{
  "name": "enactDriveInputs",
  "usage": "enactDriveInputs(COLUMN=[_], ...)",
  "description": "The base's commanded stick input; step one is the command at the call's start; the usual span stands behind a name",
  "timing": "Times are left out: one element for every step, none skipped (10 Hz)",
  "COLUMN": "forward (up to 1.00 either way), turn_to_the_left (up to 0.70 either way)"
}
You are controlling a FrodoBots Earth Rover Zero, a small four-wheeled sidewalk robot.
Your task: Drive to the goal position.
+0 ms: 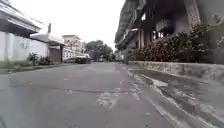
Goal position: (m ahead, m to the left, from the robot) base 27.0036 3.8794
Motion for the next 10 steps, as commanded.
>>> enactDriveInputs(forward=[1.00,1.00,1.00,1.00,1.00,1.00,1.00,1.00,1.00,1.00], turn_to_the_left=[0.05,0.00,0.00,0.00,0.00,0.00,0.00,0.00,0.02,0.07])
